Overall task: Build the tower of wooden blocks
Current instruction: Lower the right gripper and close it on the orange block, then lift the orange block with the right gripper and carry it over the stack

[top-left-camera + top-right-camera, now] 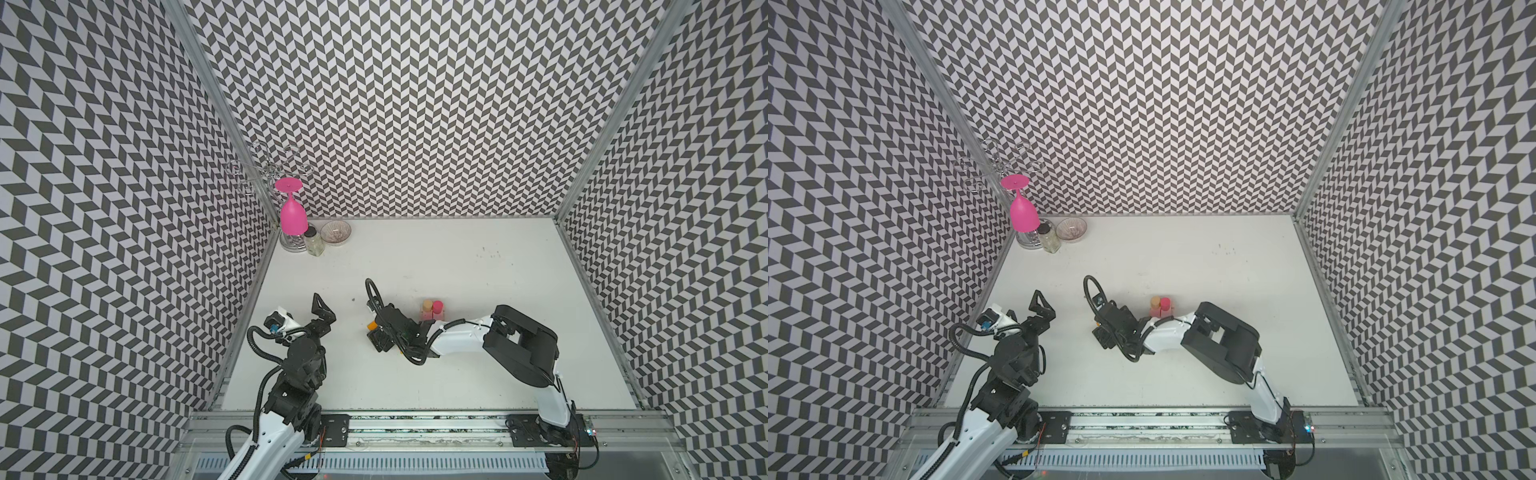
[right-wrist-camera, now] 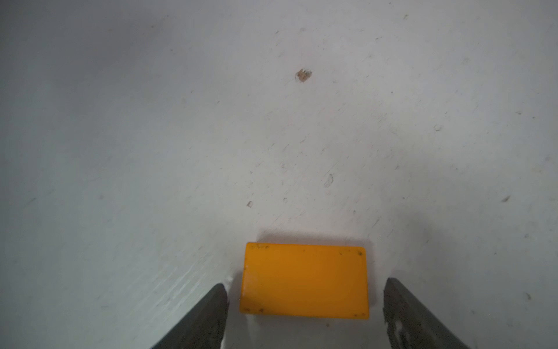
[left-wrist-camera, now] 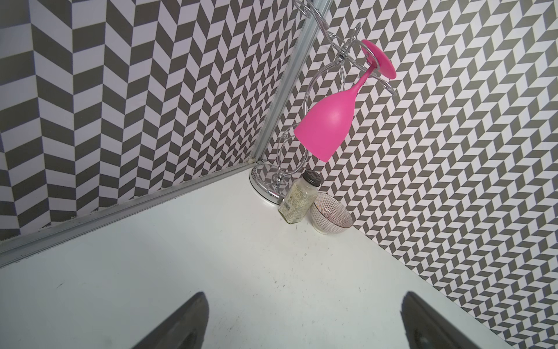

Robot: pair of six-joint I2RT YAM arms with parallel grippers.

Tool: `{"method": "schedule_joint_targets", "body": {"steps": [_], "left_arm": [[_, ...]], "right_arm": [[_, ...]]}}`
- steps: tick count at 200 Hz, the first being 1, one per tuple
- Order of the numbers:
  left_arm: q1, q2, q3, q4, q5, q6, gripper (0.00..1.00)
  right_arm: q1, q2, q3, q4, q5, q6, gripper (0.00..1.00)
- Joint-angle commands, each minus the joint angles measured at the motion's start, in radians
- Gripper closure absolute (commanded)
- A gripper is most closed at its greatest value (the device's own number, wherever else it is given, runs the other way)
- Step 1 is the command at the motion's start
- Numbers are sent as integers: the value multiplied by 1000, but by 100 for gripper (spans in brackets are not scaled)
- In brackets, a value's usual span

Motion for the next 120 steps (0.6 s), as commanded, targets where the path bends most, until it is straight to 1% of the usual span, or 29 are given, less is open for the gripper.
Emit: {"method": "schedule_joint_targets", "body": {"steps": [1, 28, 73, 120], "left_arm": [[6, -2, -9, -2, -2, -10, 0], [4, -2, -9, -1, -3, -9, 0], [5, -2, -9, -1, -3, -9, 0], [5, -2, -9, 1, 1, -9, 0]], "right_arm": [[5, 27, 35, -13, 76, 45, 21], [13, 33, 42, -18, 97, 56, 25], [34, 72, 86, -38, 96, 58, 27], [34, 71, 93, -54, 124, 74, 38]]}}
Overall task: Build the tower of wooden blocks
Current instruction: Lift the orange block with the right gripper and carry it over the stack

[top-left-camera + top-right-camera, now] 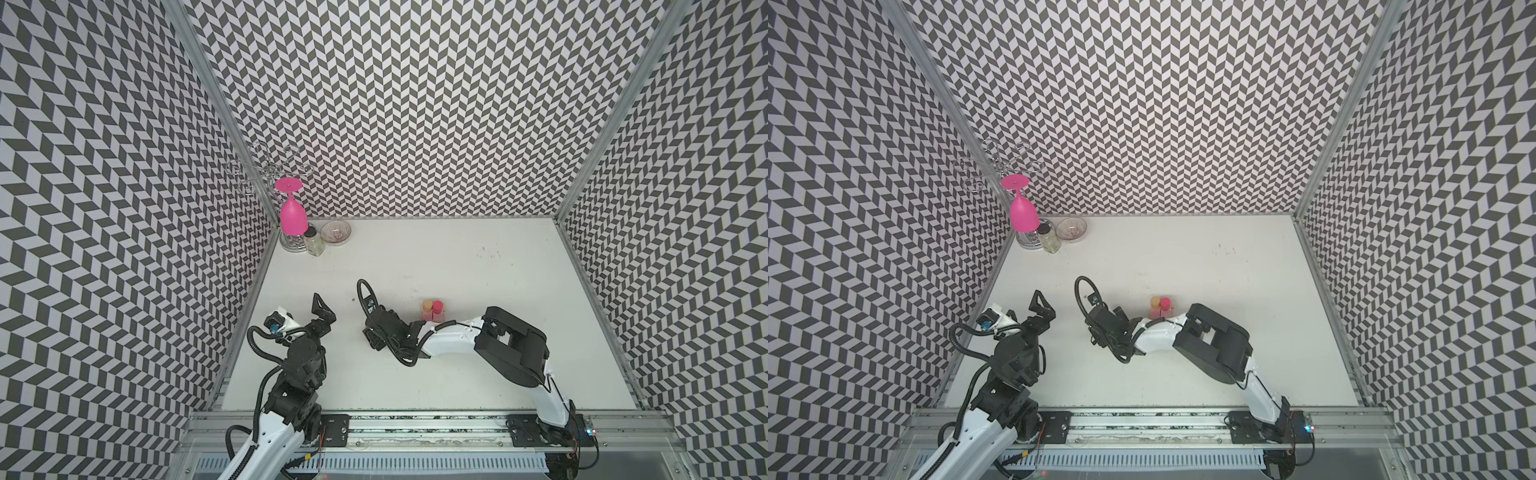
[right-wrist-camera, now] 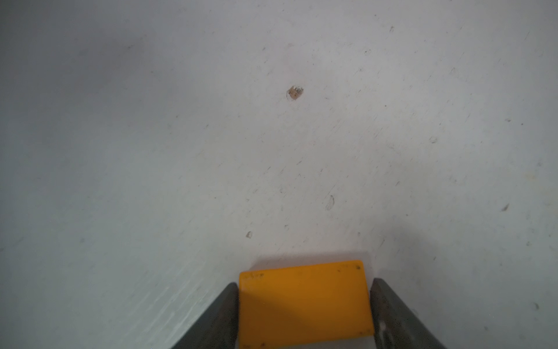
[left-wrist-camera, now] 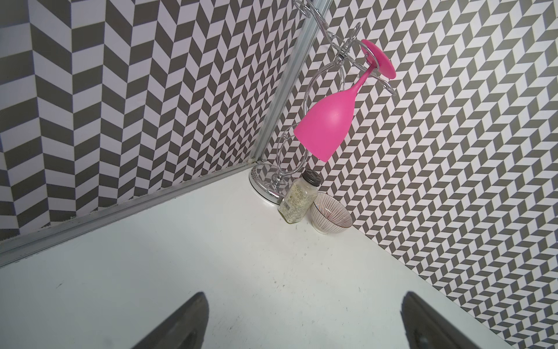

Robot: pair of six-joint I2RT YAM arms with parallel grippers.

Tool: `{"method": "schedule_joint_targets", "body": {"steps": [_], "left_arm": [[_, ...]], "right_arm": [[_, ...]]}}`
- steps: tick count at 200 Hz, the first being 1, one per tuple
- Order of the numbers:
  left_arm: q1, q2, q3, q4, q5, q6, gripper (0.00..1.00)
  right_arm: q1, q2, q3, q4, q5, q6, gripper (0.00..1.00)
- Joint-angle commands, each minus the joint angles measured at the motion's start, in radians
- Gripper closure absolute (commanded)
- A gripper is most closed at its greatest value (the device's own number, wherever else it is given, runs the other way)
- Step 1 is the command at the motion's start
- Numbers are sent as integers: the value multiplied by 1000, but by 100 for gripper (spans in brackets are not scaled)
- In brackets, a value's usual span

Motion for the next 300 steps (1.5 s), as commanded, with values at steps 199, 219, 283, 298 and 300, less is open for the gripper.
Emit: {"method": "schedule_joint_targets", "body": {"steps": [199, 219, 283, 298, 300], "left_arm": [[5, -11, -13, 8, 14, 0, 0], [5, -12, -13, 8, 15, 0, 0], [5, -14, -15, 8, 17, 1, 0], [5, -16, -15, 8, 19, 2, 0], [5, -16, -15, 8, 19, 2, 0]], "right_arm": [[2, -344, 0, -446, 541, 533, 78], [0, -365, -33, -465, 596, 586, 75], [-60, -400, -92, -480, 529, 629, 75], [-76, -409, -104, -475, 497, 629, 75], [-79, -410, -105, -475, 492, 630, 75]]}}
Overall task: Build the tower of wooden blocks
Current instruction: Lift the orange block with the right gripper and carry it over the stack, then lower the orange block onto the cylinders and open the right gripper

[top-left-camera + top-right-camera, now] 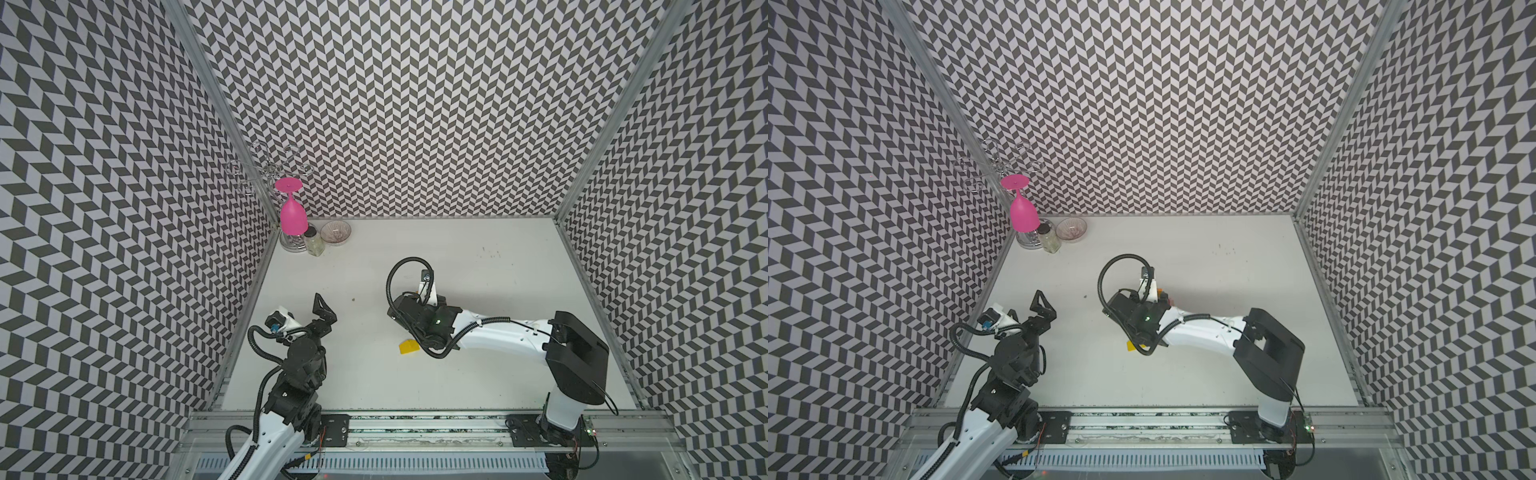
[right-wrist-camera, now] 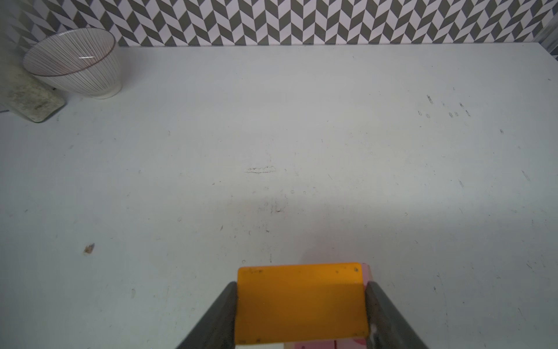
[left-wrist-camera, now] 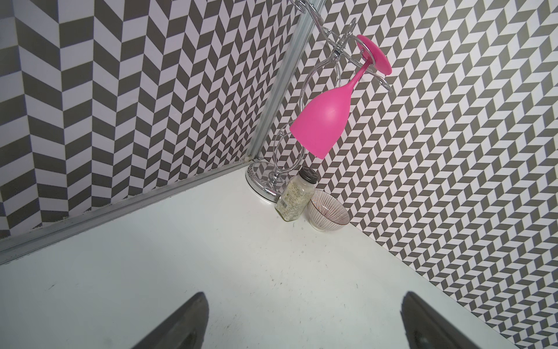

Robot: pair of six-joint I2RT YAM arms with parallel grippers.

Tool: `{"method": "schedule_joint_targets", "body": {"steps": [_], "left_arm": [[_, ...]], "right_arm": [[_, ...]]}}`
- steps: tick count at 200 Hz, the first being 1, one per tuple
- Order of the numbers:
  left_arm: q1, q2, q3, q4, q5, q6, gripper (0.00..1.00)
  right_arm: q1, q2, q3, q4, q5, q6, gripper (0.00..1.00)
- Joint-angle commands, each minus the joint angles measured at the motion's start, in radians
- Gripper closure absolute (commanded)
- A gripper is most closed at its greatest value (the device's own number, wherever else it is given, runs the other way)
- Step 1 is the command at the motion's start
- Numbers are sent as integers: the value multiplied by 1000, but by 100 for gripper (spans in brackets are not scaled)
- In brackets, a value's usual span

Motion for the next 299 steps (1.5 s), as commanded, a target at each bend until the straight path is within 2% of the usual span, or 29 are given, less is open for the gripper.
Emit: {"method": "schedule_joint_targets", "body": {"steps": [1, 44, 75, 106, 143, 159, 299], "left_arm": [[5, -13, -12, 7, 2, -2, 0], [5, -25, -15, 7, 6, 3, 0], [6, -50, -22, 7, 16, 8, 0], [5, -69, -28, 2, 18, 10, 0], [5, -79, -30, -3, 16, 9, 0], [5, -81, -30, -4, 15, 9, 0], [5, -82, -31, -4, 17, 9, 0]], "right_arm": [[-26, -48, -20, 10, -32, 37, 75], [-64, -70, -30, 8, -147, 22, 79], [-75, -72, -8, -67, -158, 52, 78], [-82, -91, -28, -47, -223, 19, 77], [-83, -90, -18, -81, -230, 19, 77], [-85, -85, -18, -77, -231, 9, 65], [-106, -19, 23, -113, -264, 8, 62]]}}
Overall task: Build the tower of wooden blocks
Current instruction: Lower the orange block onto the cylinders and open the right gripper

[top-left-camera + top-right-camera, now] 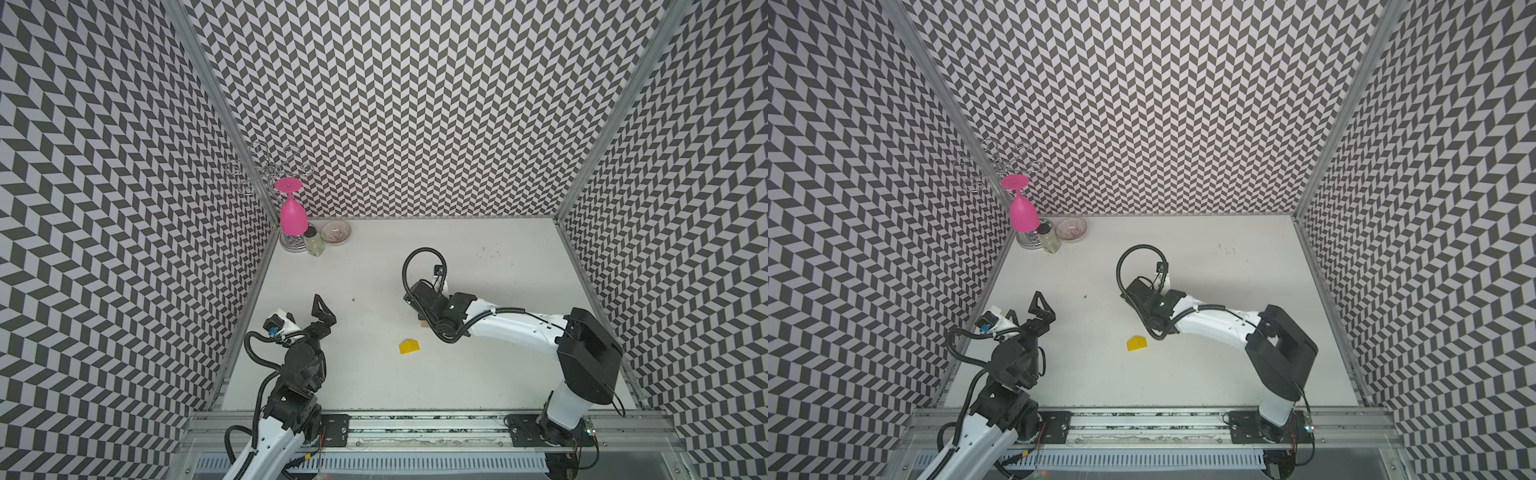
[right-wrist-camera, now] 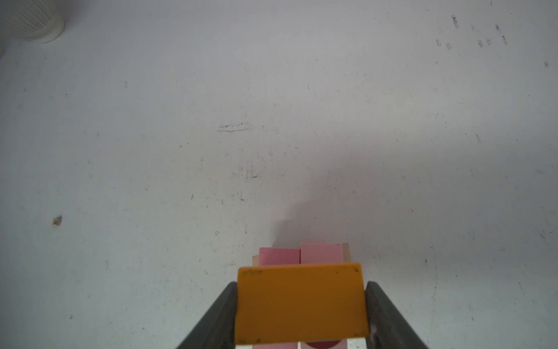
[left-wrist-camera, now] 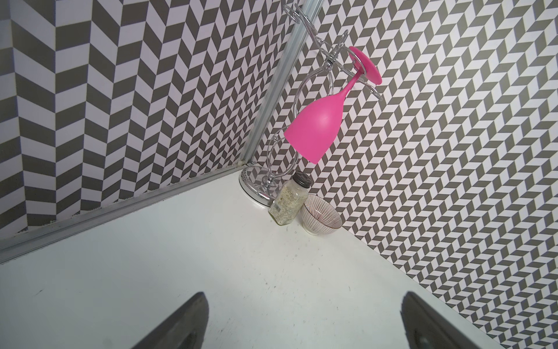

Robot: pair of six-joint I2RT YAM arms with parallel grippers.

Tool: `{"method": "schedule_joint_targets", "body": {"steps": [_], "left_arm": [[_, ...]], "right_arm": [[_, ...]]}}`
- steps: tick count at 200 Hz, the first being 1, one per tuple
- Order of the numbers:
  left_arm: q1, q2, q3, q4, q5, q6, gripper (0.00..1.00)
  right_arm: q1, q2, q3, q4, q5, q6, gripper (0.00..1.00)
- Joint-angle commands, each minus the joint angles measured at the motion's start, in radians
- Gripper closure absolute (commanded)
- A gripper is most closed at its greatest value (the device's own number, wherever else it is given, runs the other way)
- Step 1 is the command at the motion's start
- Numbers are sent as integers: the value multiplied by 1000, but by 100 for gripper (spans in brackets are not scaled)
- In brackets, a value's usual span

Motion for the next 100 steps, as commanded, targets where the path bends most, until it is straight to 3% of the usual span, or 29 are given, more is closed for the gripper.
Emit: {"method": "schedule_joint_targets", "body": {"steps": [1, 56, 100], "left_arm": [[6, -10, -5, -3, 0, -3, 0], [5, -12, -5, -3, 0, -2, 0], [5, -12, -5, -3, 0, -3, 0]], "right_arm": [[-4, 19, 22, -4, -5, 5, 62], [-3, 20, 26, -4, -3, 5, 61], [-4, 25, 26, -11, 1, 4, 52]]}}
